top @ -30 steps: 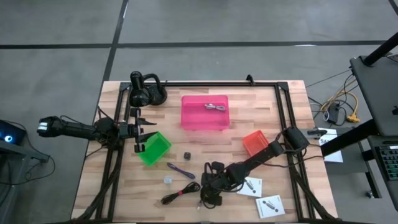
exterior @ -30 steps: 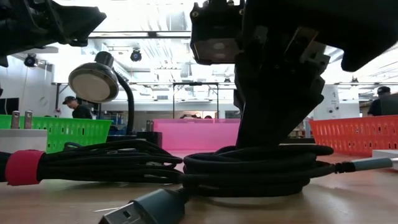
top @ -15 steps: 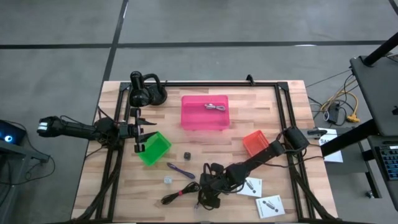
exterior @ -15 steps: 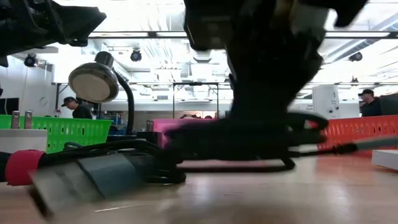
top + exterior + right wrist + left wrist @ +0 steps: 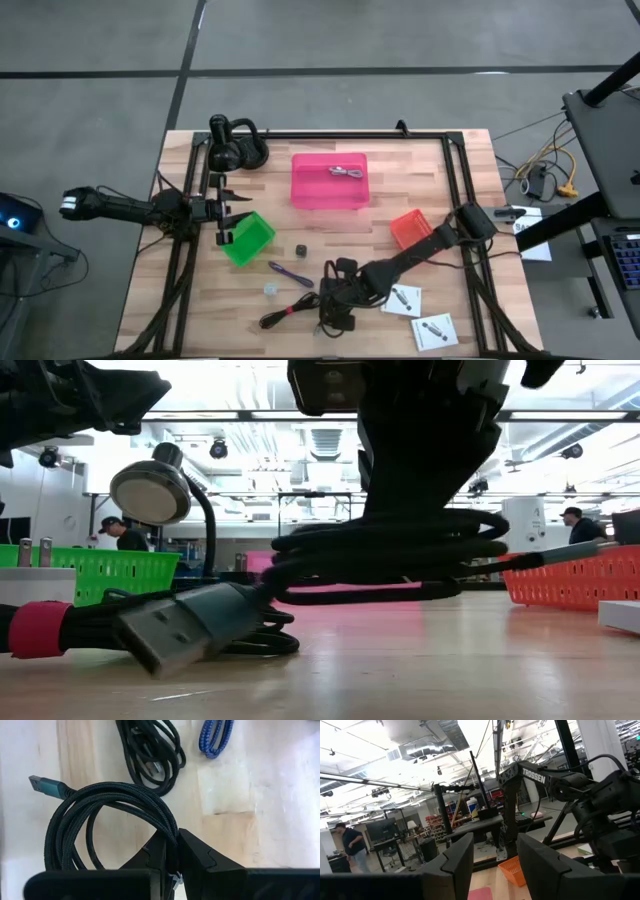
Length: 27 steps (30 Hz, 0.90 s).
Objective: Pick and place items into bin
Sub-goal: Put the right black charger cable into the pink bin
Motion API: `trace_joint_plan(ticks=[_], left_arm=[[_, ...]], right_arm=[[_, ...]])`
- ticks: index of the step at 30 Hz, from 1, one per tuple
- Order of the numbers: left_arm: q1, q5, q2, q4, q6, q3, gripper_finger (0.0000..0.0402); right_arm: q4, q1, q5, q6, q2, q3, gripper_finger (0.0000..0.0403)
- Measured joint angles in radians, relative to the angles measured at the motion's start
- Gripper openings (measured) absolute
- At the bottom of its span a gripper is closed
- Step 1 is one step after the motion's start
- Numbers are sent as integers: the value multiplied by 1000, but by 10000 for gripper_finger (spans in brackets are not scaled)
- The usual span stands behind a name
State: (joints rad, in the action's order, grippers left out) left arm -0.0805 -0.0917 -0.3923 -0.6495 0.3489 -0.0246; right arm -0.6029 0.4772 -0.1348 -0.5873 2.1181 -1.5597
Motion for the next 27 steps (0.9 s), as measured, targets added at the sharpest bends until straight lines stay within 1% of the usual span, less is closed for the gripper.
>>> trace_joint_plan(ticks=[8, 14, 18, 27], left_arm=[[0, 0, 0, 0, 0, 0, 137], [0, 0, 0, 0, 0, 0, 137], [0, 0, 0, 0, 0, 0, 137], [0, 0, 0, 2, 0, 0, 137]], right_arm=[[-28, -55, -6, 57, 0, -30, 27], [-71, -108, -5, 145, -18, -39, 27], [-100, -140, -11, 201, -55, -39, 27], [-127, -217, -98, 352, -175, -38, 27]])
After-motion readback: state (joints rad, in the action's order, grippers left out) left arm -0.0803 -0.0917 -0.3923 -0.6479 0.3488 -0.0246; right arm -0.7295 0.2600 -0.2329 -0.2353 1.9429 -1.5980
